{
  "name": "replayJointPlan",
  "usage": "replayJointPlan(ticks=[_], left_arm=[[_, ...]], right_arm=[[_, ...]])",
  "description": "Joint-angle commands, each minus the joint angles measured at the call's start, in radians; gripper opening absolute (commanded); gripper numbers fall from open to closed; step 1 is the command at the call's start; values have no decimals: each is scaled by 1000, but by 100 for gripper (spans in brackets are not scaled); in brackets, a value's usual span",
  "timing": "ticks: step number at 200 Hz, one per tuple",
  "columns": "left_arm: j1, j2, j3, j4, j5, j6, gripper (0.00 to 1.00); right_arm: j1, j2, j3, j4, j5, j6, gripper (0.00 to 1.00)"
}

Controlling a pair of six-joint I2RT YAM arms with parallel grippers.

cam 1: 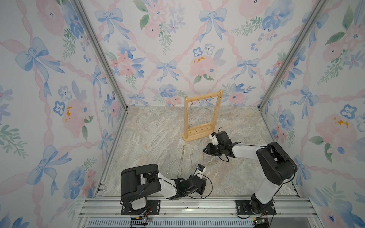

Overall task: Take the necklace off the jewelry display stand
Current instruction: Place the necklace at the center of the board.

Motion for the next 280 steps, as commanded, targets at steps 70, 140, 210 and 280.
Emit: replayJointPlan(ticks=[70, 140, 210, 280], left_arm=[[-12, 26, -6, -154, 27, -14, 0], [-9, 15, 22, -160, 19, -6, 6], [-5, -21, 37, -194, -3, 11, 10], [-4, -49, 49, -213, -5, 23, 14]], right_arm=[[-50, -69, -104, 94, 26, 59, 28], [-43, -71, -129, 137, 11, 63, 29], [-37, -79, -140, 147, 11, 59, 29], [-26, -89, -142, 142, 18, 47, 29]])
